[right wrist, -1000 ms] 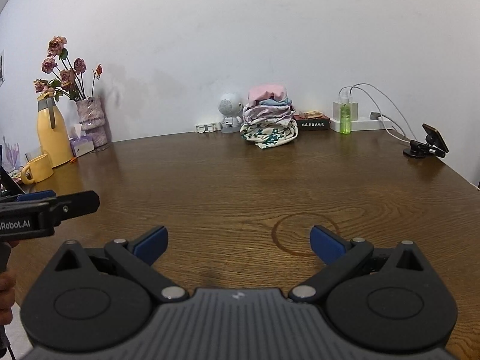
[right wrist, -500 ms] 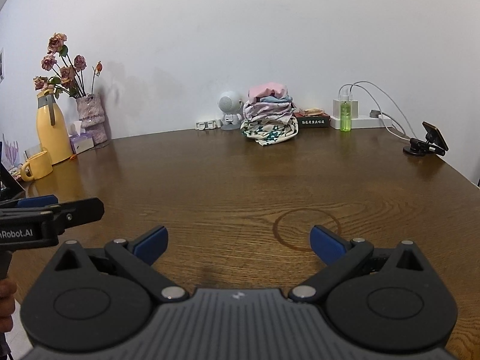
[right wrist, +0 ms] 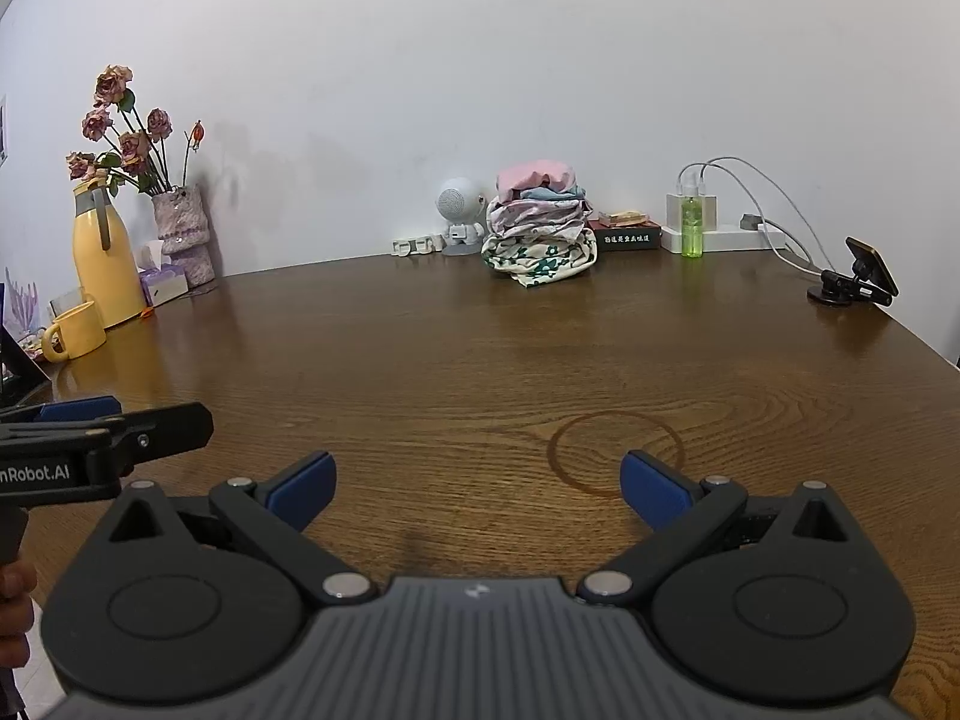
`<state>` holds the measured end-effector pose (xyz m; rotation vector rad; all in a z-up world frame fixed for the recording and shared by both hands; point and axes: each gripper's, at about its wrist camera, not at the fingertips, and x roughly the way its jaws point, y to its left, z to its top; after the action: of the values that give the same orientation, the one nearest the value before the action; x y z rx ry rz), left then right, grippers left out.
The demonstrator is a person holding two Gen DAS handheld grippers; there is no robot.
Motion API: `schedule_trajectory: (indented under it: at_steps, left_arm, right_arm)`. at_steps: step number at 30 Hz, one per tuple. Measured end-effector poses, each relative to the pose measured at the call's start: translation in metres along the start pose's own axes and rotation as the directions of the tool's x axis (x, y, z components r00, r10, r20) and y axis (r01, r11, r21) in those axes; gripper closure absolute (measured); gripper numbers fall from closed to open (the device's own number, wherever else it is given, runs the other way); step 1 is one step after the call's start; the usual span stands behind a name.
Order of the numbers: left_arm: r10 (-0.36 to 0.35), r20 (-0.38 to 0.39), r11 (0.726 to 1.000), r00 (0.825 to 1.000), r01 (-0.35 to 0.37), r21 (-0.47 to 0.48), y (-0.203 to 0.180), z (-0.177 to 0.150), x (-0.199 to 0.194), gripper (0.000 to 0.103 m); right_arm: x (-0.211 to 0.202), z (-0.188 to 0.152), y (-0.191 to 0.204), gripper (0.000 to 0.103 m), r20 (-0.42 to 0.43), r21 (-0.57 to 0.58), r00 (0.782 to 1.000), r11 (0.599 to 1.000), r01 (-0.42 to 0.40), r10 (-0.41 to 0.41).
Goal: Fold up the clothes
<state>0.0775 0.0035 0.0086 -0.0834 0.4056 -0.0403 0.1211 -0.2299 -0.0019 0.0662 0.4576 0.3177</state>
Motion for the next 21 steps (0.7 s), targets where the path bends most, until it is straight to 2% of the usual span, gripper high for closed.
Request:
schedule_trajectory:
  at_steps: [21]
  left_arm:
    - [-0.014,-0.033,1.0,0.999,0.013,-0.018,0.0033,0.0011,0.0051,0.0]
  right_arm:
    - [0.0018,-0.0006,-0.0014,0.0,-0.003,0.002,1.0,1.0,-0.002,0.002]
